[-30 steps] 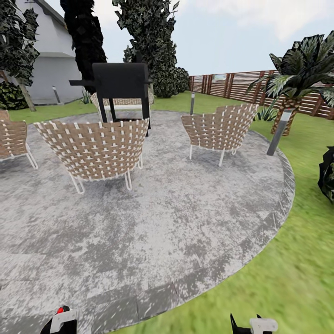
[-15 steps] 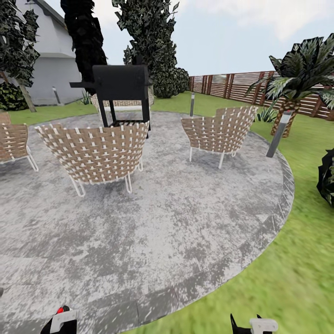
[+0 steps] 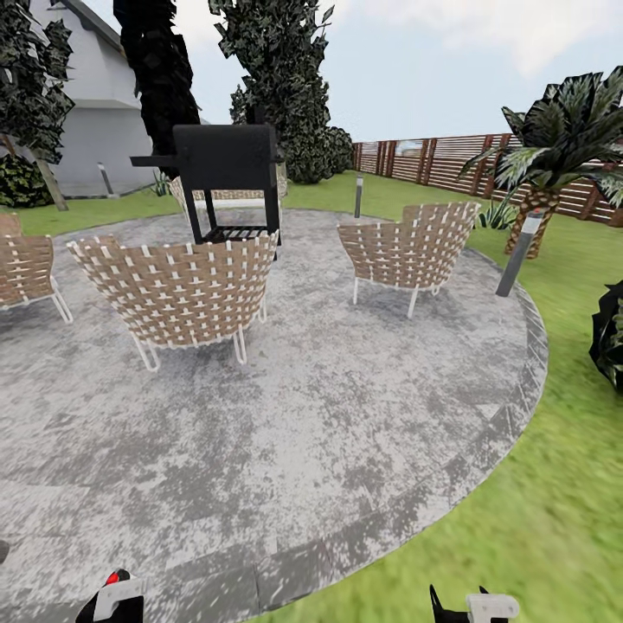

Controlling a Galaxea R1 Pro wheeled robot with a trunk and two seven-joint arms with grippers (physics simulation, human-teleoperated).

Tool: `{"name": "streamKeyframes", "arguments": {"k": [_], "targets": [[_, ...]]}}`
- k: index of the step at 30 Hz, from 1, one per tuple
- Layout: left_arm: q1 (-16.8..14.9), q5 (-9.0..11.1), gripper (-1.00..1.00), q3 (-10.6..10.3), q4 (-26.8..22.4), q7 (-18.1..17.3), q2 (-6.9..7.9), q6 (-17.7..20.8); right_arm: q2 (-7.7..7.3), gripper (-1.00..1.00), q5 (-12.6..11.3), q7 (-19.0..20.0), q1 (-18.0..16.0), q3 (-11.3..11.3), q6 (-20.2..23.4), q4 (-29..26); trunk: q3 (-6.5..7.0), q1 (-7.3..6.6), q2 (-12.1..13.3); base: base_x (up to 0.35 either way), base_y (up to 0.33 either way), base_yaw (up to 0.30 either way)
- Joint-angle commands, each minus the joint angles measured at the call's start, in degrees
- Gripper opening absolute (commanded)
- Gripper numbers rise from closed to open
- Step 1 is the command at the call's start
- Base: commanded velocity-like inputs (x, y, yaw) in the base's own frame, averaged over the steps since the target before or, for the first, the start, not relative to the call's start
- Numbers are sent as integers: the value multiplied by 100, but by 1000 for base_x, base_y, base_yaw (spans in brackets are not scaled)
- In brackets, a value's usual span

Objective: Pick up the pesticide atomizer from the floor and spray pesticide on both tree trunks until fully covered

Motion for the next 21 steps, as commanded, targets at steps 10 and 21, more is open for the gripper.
{"name": "streamKeyframes", "arguments": {"k": [10,21], "targets": [[-3,-5,-100,4,3,10,-12,-30,2,100,37,-2,-3,-24,-17,12,41,-1,-2,0,0,158],[-3,-5,-100,4,8,24,-27,-25,2,100,37,-2,-3,-19,-17,8,86,-1,-2,0,0,245]]}}
